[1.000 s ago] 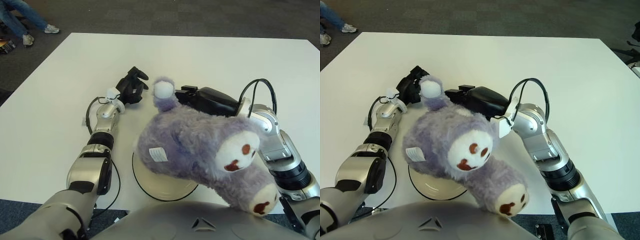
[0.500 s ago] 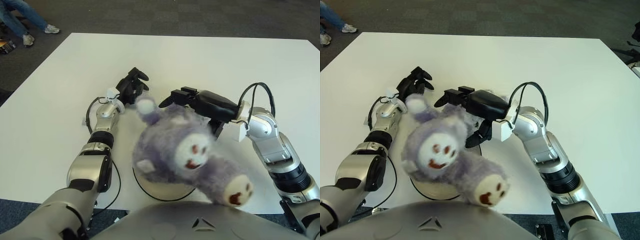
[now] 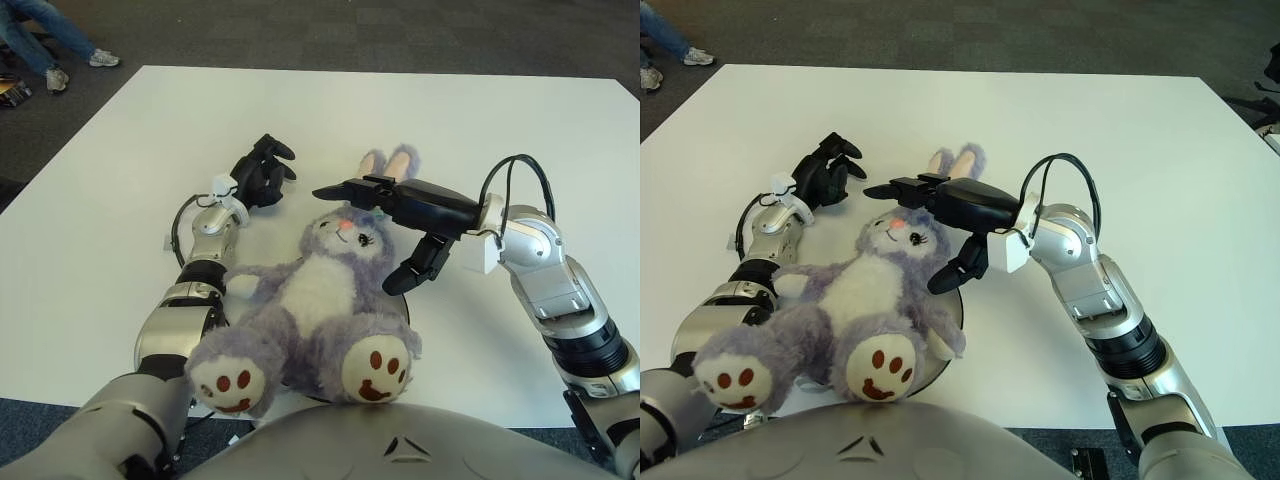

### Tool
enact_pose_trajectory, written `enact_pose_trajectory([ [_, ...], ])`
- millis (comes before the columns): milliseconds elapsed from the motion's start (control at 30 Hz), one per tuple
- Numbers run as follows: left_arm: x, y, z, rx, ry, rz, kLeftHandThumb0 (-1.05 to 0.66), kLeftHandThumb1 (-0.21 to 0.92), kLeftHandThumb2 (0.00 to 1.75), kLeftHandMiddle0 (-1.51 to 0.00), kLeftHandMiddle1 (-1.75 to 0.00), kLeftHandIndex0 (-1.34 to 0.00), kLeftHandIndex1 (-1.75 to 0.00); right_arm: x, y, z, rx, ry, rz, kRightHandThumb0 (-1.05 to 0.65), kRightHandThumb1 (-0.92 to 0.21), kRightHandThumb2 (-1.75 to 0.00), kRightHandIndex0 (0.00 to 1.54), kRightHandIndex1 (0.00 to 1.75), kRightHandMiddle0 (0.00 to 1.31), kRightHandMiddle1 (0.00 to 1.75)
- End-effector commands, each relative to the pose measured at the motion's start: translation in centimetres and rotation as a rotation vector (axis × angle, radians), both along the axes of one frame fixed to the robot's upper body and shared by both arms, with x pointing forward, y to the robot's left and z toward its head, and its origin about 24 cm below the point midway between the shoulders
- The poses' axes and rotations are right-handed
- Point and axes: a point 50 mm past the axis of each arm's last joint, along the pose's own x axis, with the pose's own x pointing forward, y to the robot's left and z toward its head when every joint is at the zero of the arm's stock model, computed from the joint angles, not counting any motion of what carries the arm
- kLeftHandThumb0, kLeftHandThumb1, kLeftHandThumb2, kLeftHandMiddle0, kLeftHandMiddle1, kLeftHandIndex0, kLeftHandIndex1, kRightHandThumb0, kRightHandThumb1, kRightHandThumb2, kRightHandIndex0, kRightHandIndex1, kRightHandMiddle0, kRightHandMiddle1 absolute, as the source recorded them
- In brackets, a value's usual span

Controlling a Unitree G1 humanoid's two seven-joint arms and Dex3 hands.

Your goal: Put the doll into the plate.

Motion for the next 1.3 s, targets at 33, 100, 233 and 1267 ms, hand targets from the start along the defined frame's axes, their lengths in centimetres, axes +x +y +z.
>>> enact_pose_trajectory([
  [33, -0.9, -0.1, -1.7, 0.008, 0.064, -0.023, -0.01, 0.68, 0.89, -0.25, -1.75, -0.23, -1.75, 0.4, -0.4, 0.6, 0.000, -0.017, 0.012, -0.61, -0.52, -0.77, 0.00, 0.00, 0.00, 0.08],
  [100, -0.9, 0.0, -1.7, 0.003, 0.070, -0.032, -0.01, 0.67, 0.90, -0.26, -1.75, -0.24, -1.75, 0.5, -0.7, 0.7, 0.010, -0.035, 0.000, -0.66, -0.56, -0.71, 0.00, 0.00, 0.00, 0.05],
  [233, -0.9, 0.0, -1.7, -0.007, 0.076, -0.045, -0.01, 0.61, 0.97, -0.30, -1.75, -0.27, -1.75, 0.5, -1.1, 0.6, 0.014, -0.074, -0.025, -0.77, -0.65, -0.56, 0.00, 0.00, 0.00, 0.01],
  [1267, -1.1, -0.5, -1.2, -0.004, 0.032, -0.037, -0.01, 0.63, 0.95, -0.28, -1.75, -0.26, -1.75, 2.8, -10.7, 0.8, 0.087, -0.272, -0.673, -0.58, -0.42, -0.79, 0.58, 1.37, 0.00, 0.59],
])
